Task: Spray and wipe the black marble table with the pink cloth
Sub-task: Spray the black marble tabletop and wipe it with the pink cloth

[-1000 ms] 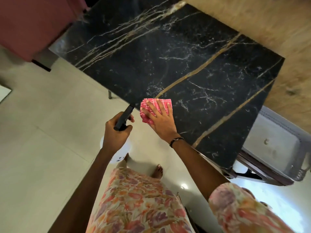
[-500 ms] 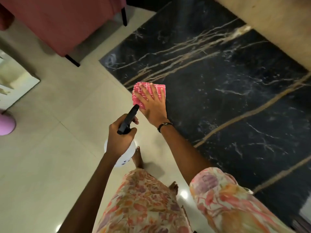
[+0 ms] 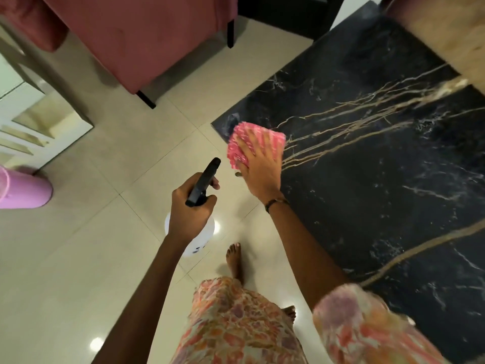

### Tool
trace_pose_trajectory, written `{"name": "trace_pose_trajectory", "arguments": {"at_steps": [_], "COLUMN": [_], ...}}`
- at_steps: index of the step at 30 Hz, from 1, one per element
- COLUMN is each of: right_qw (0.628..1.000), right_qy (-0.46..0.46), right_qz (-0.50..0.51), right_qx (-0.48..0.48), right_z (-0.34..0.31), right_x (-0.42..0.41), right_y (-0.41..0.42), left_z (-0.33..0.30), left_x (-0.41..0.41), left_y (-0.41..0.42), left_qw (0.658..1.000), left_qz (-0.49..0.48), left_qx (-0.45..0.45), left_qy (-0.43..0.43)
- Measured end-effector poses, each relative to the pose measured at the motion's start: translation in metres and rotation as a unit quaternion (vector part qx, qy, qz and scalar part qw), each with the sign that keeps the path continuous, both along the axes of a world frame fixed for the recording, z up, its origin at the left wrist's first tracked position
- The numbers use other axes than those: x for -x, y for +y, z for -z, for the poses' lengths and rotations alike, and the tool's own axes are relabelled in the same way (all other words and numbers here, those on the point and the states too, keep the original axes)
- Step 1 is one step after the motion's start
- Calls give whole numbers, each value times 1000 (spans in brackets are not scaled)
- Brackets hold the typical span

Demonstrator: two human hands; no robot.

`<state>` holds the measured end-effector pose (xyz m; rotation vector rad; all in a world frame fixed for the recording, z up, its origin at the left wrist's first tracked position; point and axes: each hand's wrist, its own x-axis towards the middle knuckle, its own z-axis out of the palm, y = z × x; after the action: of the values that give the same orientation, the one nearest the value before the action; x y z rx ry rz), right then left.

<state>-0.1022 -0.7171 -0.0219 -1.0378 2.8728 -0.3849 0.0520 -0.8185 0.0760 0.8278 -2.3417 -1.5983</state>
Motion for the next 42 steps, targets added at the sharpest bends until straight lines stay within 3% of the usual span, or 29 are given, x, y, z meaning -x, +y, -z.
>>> {"name": "trace_pose_trajectory", "arguments": {"at_steps": [6,15,22,28,33,42], "right_qw": [998,986,984,992,994,999], "right_qy": [8,34,44,62,76,10], "right_qz": [65,-157,-108,-100,-71,-46], "right_qx": [-6,-48,-137,-35,-28,-4], "right_z": [3,-2,-15,5,11,0], "right_x": [13,93,73,37,13,41], "right_y": [-11,-77,-106,-48,7,-68], "left_z": [7,12,15,9,3,-5], "left_x": [7,22,36,50,61,78], "left_y": [-25,-45,-51,-56,-62,-67], "left_qw": [1000,999,1000,1000,1000,1000], "left_qz": [-16,-26,-23,-17,-2,11], "left_qx": [-13,-8,-7,-15,-14,-3], "left_qy": [17,22,21,21,20,21]}}
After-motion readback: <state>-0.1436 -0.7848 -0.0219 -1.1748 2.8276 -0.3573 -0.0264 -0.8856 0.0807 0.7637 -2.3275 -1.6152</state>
